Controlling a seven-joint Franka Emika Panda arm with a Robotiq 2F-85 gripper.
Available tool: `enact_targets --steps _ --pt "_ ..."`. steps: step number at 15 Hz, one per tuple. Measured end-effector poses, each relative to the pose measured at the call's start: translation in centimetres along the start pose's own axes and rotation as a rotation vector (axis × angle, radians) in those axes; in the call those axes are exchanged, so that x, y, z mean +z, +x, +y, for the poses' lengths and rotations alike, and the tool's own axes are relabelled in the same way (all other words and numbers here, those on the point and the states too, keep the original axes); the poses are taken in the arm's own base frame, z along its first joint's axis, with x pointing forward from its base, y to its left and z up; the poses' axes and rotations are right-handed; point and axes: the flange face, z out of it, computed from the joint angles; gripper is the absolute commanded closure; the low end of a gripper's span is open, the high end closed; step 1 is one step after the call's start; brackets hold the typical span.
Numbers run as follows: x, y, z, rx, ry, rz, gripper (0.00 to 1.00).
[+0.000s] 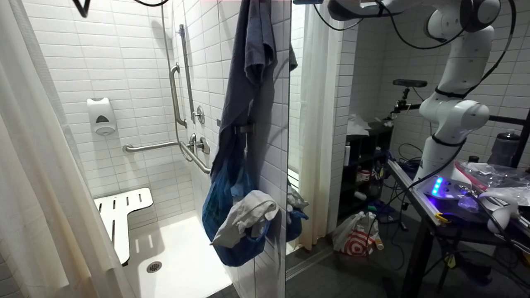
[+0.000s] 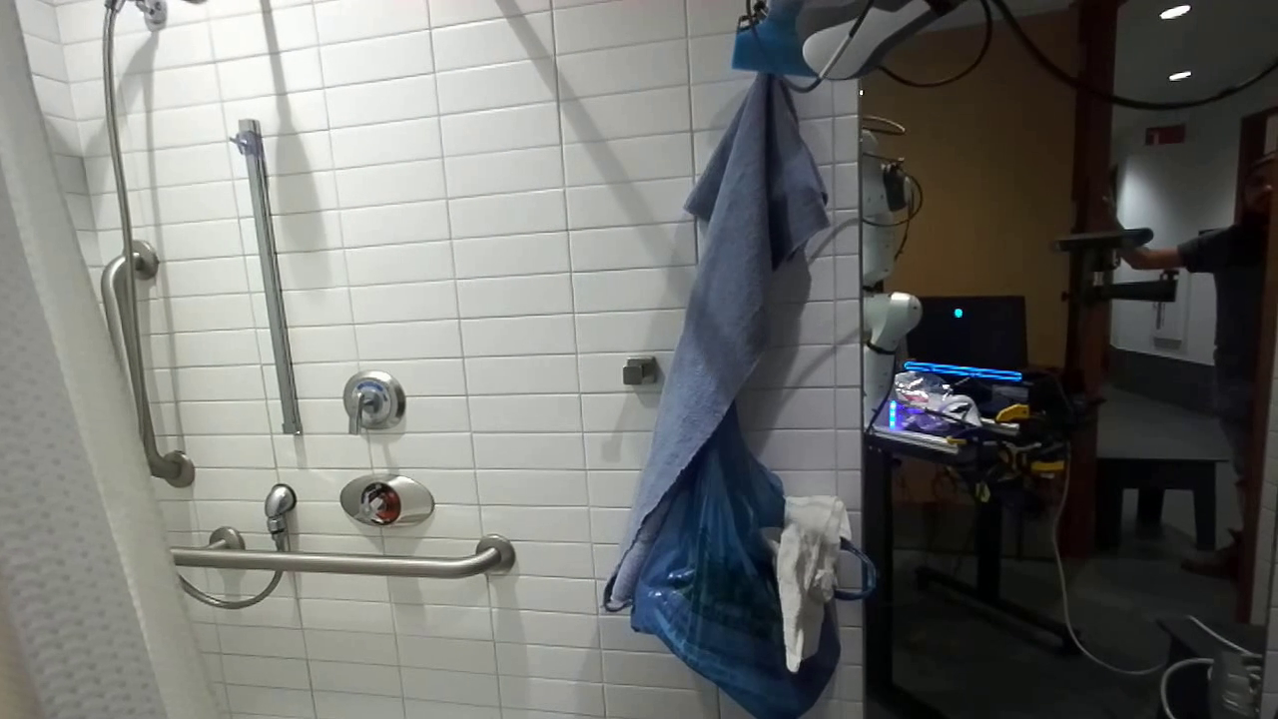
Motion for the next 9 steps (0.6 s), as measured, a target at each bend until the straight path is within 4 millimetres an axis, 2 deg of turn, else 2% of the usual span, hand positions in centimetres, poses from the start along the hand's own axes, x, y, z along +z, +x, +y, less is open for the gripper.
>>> enact_targets --steps 5,9 --pt "-0.6 1.3 -0.8 -0.092 -0.029 0.146 1.0" --pt "-1.4 1.7 -2.6 -0.164 -0.044 0.235 1.0"
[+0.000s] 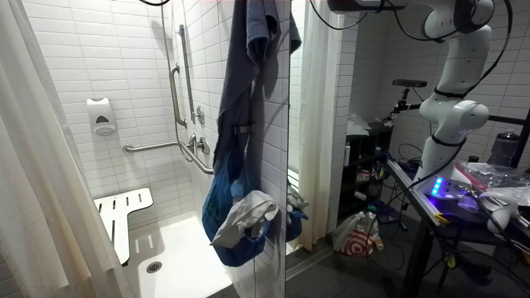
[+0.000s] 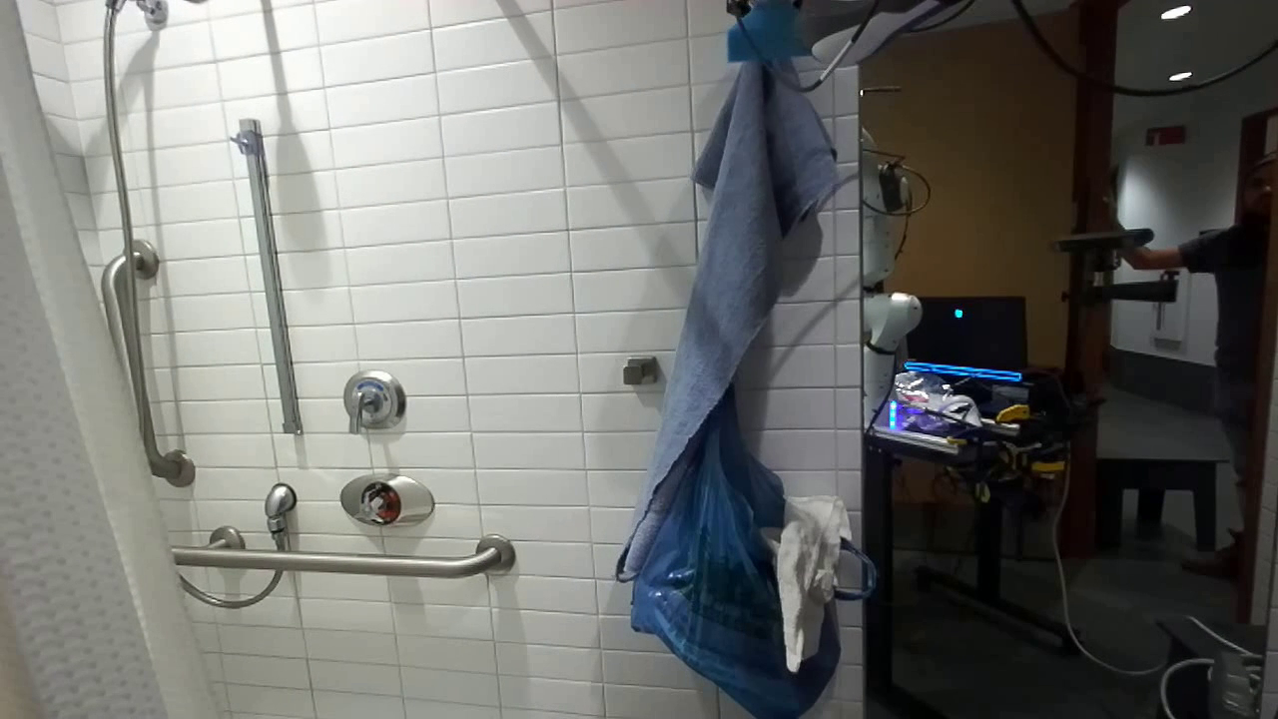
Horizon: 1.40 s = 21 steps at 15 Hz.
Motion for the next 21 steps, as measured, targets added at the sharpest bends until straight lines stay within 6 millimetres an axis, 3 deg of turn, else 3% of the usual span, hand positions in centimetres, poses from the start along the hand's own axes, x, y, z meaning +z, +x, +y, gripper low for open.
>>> enact_targets --steps 10,21 --pt "-3.1 3.9 -5.2 -0.084 0.032 0.177 1.0" --pt "1.4 0.6 -7.2 -0.181 -0.072 0.212 1.0"
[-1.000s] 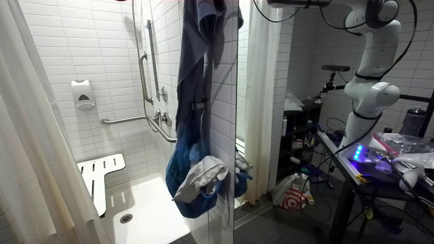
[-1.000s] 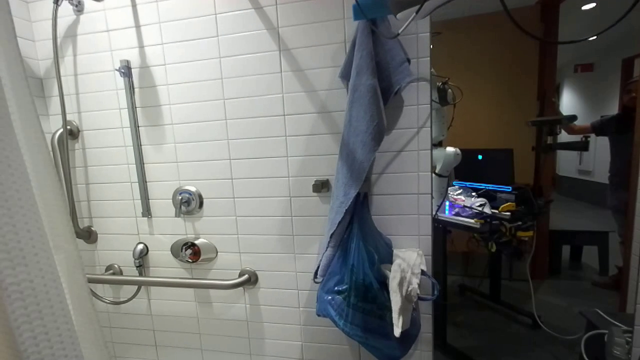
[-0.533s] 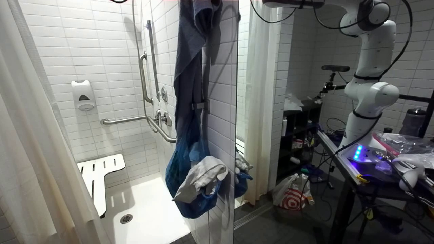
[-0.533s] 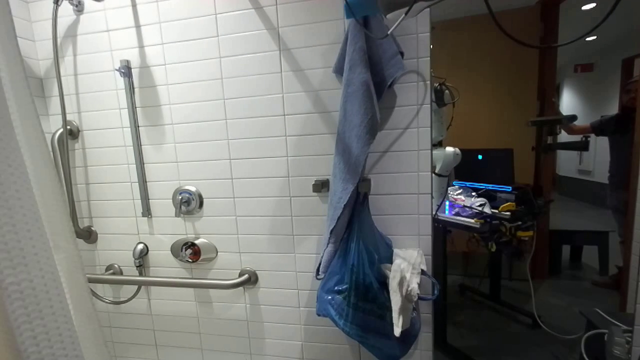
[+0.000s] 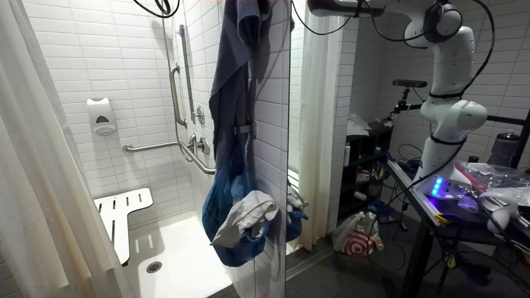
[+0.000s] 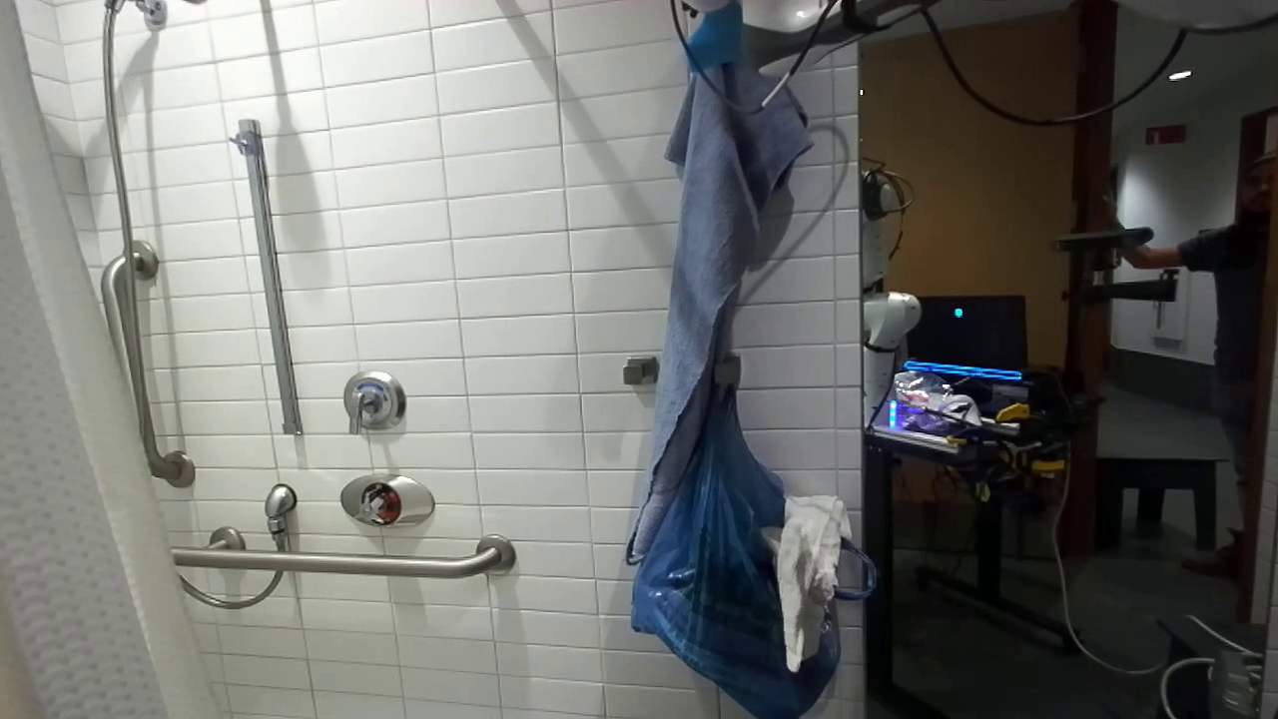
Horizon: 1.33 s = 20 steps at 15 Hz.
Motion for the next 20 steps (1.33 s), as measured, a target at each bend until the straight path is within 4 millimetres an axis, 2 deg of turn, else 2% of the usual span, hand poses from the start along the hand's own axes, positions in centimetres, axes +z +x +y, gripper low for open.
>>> enact_targets --steps 13,20 --pt "0.5 -0.9 -1.2 -0.036 -0.011 -0.006 1.0" --pt "-0.7 -3.5 -3.6 -0.063 0.012 -0.048 1.0"
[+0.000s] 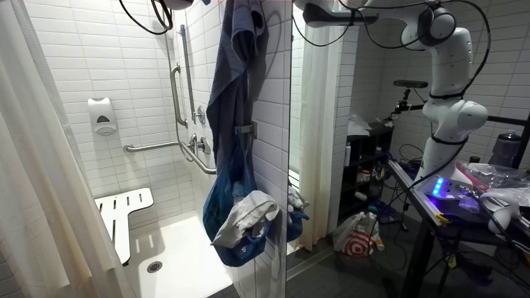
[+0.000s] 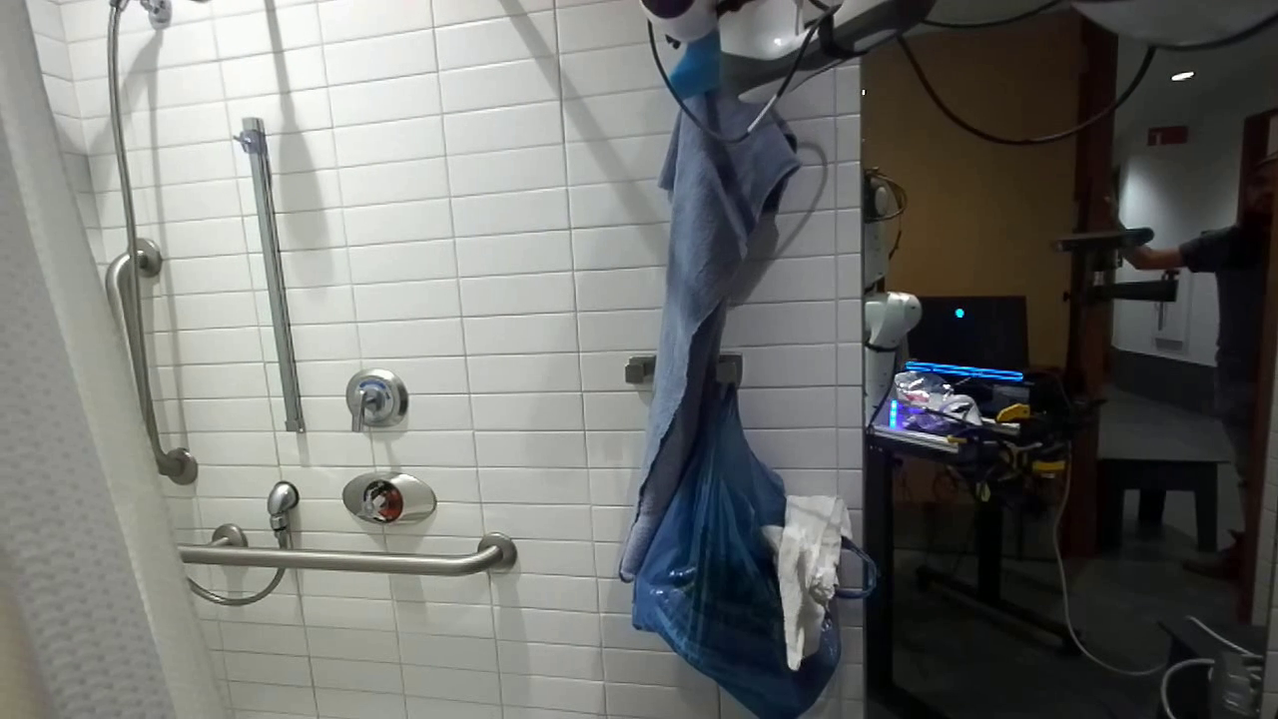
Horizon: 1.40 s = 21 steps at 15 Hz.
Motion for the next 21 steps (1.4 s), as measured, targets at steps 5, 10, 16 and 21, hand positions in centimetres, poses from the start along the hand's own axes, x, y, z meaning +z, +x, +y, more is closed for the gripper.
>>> enact_targets --steps 5,10,16,21 --pt "-0.8 -1.9 -1.3 -0.018 0.008 -0.032 1.0" --pt "-2.2 -5.2 -3.2 -0.032 0.022 -0.085 1.0" --pt "-4.2 -10.1 -5.3 -0.069 0.03 -0.172 1.0" --pt "-5.1 -12.8 -6.1 -0.074 0.028 -0.249 1.0"
